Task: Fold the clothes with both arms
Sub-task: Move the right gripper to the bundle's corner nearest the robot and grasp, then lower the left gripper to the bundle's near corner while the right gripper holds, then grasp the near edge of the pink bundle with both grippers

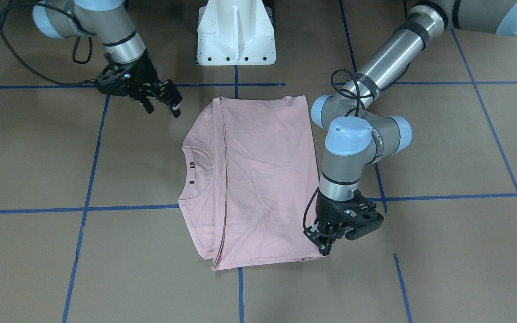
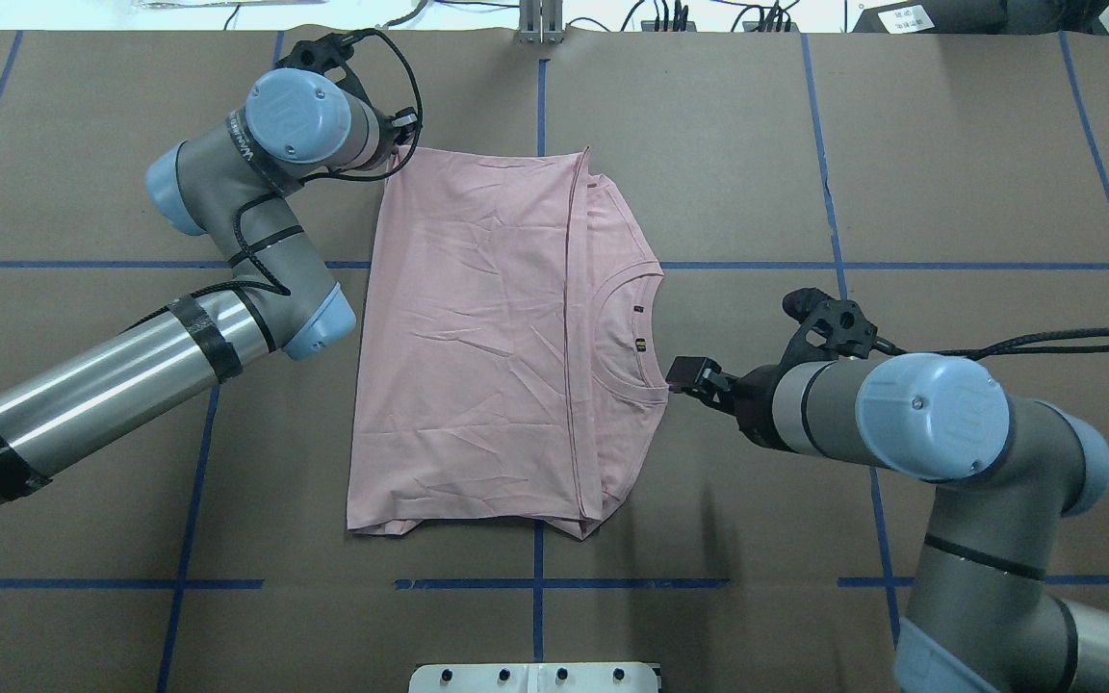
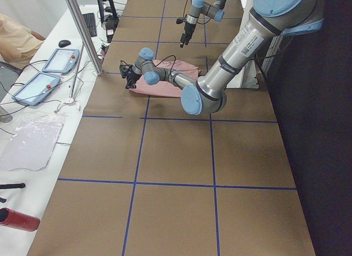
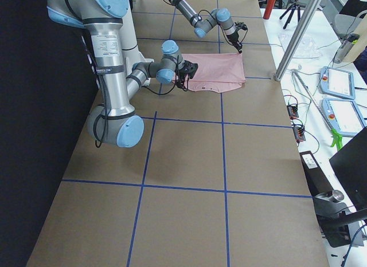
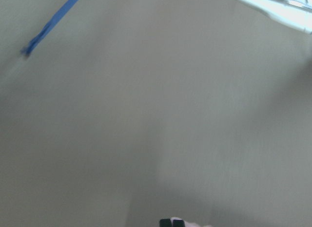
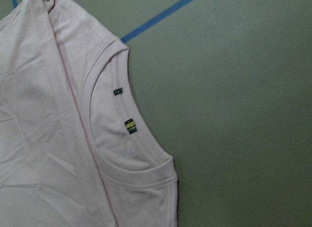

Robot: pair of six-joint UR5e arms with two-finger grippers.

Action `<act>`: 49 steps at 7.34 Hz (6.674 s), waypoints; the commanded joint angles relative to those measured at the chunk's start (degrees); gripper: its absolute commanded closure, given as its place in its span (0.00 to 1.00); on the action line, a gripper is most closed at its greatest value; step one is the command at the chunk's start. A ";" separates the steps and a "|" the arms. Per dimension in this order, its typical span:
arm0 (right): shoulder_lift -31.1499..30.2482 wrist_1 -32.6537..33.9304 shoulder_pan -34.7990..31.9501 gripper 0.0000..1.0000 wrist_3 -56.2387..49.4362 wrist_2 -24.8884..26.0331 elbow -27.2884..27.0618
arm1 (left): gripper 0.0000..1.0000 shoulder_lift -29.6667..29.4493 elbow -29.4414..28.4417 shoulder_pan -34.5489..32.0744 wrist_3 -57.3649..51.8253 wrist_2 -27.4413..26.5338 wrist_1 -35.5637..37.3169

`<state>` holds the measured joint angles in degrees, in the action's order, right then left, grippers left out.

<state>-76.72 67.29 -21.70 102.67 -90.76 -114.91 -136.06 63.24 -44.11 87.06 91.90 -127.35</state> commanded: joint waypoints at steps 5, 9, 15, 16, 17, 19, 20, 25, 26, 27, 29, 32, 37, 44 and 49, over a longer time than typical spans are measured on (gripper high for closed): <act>11.32 3.70 13.17 0.27 14.40 11.75 11.20 | 0.71 4.57 8.22 -0.10 0.48 2.31 0.17; 11.77 5.49 13.17 1.00 14.31 11.75 11.37 | 0.71 4.57 8.22 -0.10 1.36 2.31 0.17; 11.76 7.33 12.30 0.81 14.05 11.84 10.58 | 0.71 4.40 8.31 0.07 3.29 2.31 0.17; 11.77 7.33 11.77 0.58 13.87 11.75 10.49 | 0.71 4.49 8.31 0.16 3.38 2.31 0.17; 11.59 7.42 11.51 0.46 13.70 11.75 10.58 | 0.71 4.49 8.31 0.16 3.38 2.31 0.17; 11.76 7.94 11.51 0.30 13.70 11.75 10.67 | 0.71 4.49 8.31 0.16 3.38 2.31 0.26; 11.94 8.99 11.51 0.29 13.70 11.75 10.50 | 0.71 4.49 8.31 0.16 3.47 2.31 0.26; 12.03 9.09 12.03 0.57 13.78 11.84 11.28 | 0.69 4.57 8.22 0.25 3.47 2.23 0.26; 12.03 9.00 12.03 1.00 13.70 11.84 11.28 | 0.69 4.66 8.22 0.25 3.47 2.23 0.26; 12.03 9.00 12.03 1.00 13.70 11.84 11.28 | 0.68 4.84 8.22 0.25 3.47 2.23 0.17; 12.12 9.00 11.77 1.00 13.61 11.84 10.50 | 0.68 4.84 8.39 0.34 3.56 2.14 0.26; 10.29 9.27 11.16 1.00 13.61 11.31 5.86 | 0.68 16.02 25.61 8.99 16.97 1.88 1.48; 9.92 9.27 11.24 1.00 13.52 11.22 5.22 | 0.38 30.49 43.90 26.87 26.67 -4.54 13.71; 10.10 9.27 11.33 1.00 13.52 11.22 5.22 | 0.40 31.29 48.56 30.39 28.86 -2.78 23.55; 10.10 9.27 11.24 1.00 13.52 11.22 5.31 | 1.00 32.08 49.44 31.98 32.02 -2.87 24.43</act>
<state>-66.58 76.55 -10.38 116.19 -79.54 -109.68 -104.02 112.58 -12.19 117.53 89.10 -102.99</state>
